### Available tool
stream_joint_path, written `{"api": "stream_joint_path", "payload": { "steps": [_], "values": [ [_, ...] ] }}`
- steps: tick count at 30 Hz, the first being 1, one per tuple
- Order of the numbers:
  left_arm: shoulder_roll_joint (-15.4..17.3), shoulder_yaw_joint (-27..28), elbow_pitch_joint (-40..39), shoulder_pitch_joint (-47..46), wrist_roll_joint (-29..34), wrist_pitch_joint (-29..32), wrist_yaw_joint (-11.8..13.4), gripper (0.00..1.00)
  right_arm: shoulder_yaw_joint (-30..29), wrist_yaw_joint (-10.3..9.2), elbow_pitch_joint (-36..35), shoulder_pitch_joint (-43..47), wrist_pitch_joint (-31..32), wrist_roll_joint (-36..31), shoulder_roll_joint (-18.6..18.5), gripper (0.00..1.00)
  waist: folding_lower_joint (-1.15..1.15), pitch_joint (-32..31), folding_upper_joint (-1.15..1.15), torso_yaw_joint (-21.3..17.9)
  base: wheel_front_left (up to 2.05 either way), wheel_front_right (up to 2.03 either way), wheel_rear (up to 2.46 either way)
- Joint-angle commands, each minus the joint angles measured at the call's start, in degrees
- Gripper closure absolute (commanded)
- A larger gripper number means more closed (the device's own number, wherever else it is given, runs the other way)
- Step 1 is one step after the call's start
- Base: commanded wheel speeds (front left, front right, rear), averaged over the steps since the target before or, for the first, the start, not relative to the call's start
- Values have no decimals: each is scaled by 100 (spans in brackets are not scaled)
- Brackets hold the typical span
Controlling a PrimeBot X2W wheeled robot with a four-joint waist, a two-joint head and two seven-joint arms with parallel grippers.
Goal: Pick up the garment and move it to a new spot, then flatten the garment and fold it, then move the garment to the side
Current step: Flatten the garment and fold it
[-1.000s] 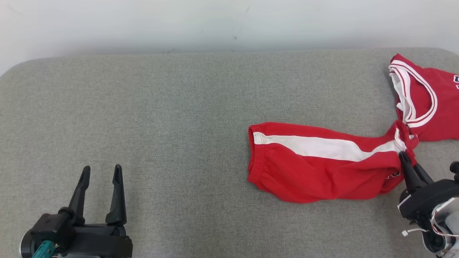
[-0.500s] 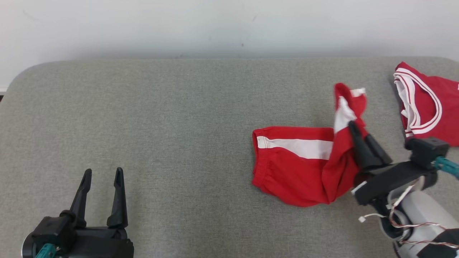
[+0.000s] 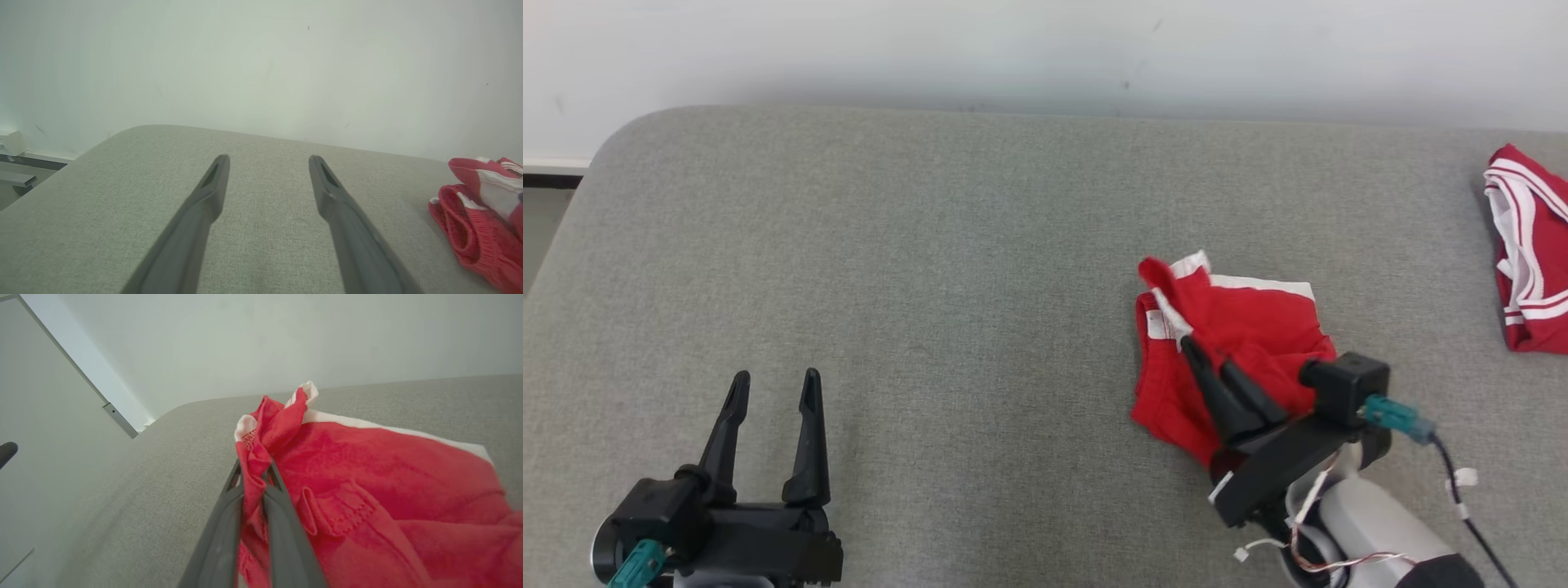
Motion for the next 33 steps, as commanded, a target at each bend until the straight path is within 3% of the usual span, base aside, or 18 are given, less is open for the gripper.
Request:
{"api": "stream_joint_path", "payload": {
  "steps": [1, 4, 5, 6, 7, 13, 22, 23, 24, 25, 33],
  "values": [
    [-7, -11, 21, -90, -64, 2, 7, 0, 61, -17, 83, 35, -32, -59, 93, 100, 0, 45, 0, 59, 0, 0, 0],
    [-10, -17, 51, -94, -76, 2, 7, 0, 140, -17, 305, 26, -45, -95, 228, 100, 0, 43, 0, 87, 0, 0, 0],
    [-11, -17, 55, -100, -78, 2, 7, 0, 161, -17, 352, 1, -86, -120, 254, 64, 0, 40, 0, 87, 0, 0, 0],
    [-12, -11, 55, -104, -80, 1, 7, 0, 176, -17, 378, -29, -128, -149, 267, 18, 0, 36, 0, 79, 0, 0, 0],
    [-13, 5, 59, -101, -82, 2, 7, 0, 175, -17, 398, -55, -170, -148, 270, 0, 0, 29, 0, 63, 0, 0, 0],
    [-13, 124, 35, 5, -39, 2, 7, 0, -69, -17, 132, -128, -403, -234, 36, 0, 0, -30, 0, -96, 0, 0, 0],
    [-13, 127, -16, 30, -41, 2, 7, 0, -1205, -17, -180, 277, -488, -259, -484, 0, 0, -48, 0, -184, 0, 0, 0],
    [-14, 122, -20, 23, -38, 2, 7, 0, -1280, -17, -151, 320, -480, -276, -546, 51, 0, -43, 0, -182, 0, 0, 0],
    [-13, 118, -20, 16, -34, 2, 7, 0, -1342, -17, -119, 346, -479, -351, -616, 88, 0, -41, 0, -175, 0, 0, 0],
    [-13, 113, -23, 15, -28, 1, 7, 0, -1376, -17, -104, 365, -480, -393, -643, 100, 0, -41, 0, -169, 0, 0, 0],
    [-13, 86, 5, -23, -1, 2, 7, 0, -1191, -17, 248, 248, -276, -525, -677, 100, 0, -22, 0, -97, 0, 0, 0]
  ]
}}
